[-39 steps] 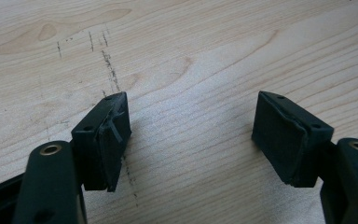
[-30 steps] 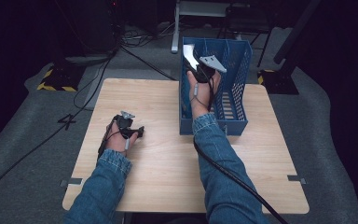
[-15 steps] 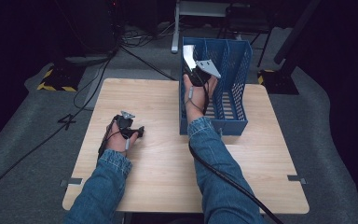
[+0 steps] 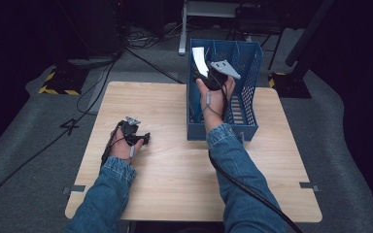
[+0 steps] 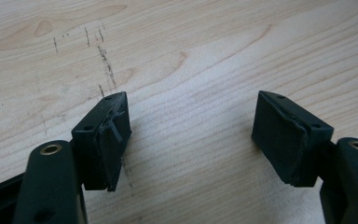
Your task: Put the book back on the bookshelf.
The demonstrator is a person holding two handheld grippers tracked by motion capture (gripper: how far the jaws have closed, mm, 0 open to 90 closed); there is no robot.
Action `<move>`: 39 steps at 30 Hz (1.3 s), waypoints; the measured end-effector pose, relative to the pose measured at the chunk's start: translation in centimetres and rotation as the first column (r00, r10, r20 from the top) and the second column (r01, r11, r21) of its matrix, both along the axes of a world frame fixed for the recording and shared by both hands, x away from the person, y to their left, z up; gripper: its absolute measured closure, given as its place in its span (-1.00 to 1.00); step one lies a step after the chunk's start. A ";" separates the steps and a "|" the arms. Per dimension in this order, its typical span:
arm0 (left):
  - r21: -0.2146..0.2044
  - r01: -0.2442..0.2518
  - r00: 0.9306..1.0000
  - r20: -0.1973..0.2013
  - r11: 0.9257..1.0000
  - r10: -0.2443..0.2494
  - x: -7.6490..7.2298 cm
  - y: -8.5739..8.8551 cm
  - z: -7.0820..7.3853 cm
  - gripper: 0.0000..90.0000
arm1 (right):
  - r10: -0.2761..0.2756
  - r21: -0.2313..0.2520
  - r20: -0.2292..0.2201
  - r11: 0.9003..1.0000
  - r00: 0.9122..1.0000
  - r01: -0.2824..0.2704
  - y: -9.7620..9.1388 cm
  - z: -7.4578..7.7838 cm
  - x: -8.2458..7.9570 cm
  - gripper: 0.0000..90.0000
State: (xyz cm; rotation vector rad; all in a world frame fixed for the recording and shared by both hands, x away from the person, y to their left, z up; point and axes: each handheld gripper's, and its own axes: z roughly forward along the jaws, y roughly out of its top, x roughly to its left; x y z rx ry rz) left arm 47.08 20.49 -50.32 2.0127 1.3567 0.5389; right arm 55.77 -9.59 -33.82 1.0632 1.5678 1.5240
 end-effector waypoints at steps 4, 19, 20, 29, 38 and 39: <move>0.002 0.001 1.000 0.000 1.000 -0.001 -0.8 0.3 0.0 -0.40 | 0.044 -0.018 -0.021 0.999 0.999 -0.044 -1.8 1.2 -2.0 -0.23; -0.009 -0.002 1.000 -0.003 1.000 0.002 -3.8 2.3 -0.1 -0.41 | 0.164 -0.089 -0.101 0.981 0.981 -0.173 -10.2 2.9 -8.5 -0.28; -0.008 -0.001 1.000 -0.003 1.000 0.001 -3.8 2.3 -0.1 -0.42 | 0.165 -0.095 -0.112 0.980 0.980 -0.176 -10.8 2.8 -8.8 -0.29; -0.014 0.006 1.000 -0.007 1.000 -0.006 -3.5 2.2 -0.1 -0.50 | 0.137 -0.115 -0.222 0.980 0.965 -0.165 -16.8 0.4 -11.3 -0.34; 0.001 0.038 0.999 -0.027 0.999 -0.038 -2.6 1.8 -0.2 -0.74 | 0.115 -0.107 -0.364 0.981 0.924 -0.164 -22.6 -5.2 -13.4 -0.39; 0.003 0.043 0.999 -0.033 0.999 -0.043 -2.5 1.8 -0.2 -0.78 | 0.100 -0.090 -0.369 0.986 0.924 -0.143 -23.4 -6.2 -13.7 -0.38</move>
